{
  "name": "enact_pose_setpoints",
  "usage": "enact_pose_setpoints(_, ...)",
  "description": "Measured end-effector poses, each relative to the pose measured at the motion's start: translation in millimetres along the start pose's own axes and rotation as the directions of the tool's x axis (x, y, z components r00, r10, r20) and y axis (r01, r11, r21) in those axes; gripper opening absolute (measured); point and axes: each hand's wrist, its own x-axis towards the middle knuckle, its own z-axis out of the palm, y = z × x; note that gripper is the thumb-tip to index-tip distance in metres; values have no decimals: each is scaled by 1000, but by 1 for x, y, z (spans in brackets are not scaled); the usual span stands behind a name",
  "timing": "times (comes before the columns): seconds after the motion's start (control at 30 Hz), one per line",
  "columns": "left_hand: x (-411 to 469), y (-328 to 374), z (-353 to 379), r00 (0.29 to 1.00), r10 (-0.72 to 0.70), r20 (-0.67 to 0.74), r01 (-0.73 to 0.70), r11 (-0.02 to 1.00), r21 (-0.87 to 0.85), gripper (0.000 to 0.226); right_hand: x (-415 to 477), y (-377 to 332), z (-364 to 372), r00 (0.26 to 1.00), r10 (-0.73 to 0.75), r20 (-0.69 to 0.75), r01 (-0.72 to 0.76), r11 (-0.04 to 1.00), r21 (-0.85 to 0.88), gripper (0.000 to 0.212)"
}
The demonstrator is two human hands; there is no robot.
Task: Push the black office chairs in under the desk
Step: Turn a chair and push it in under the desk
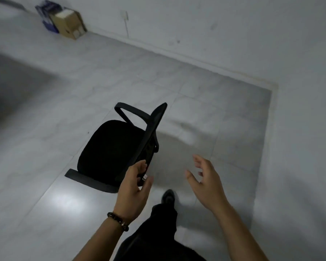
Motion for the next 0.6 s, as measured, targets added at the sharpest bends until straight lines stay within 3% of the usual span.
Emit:
enact_pose_setpoints(0.17,62,-18,29,975,-150,-162,143,988,-51,45,100,7,4,963,-59,264,89,991,-103,55)
enact_pose_setpoints(0.3,106,-11,33,925,-245,-291,232,969,-81,46,172,-21,5,870,-129,476,229,961,-158,57)
enact_pose_setpoints(0.5,145,-16,34,790,-405,-460,387,912,-137,46,269,-56,27,724,-205,658,422,887,-188,55)
enact_pose_setpoints(0.6,153,-36,44,689,-497,-528,538,839,-87,42,312,-43,50,649,-262,714,569,790,-227,54)
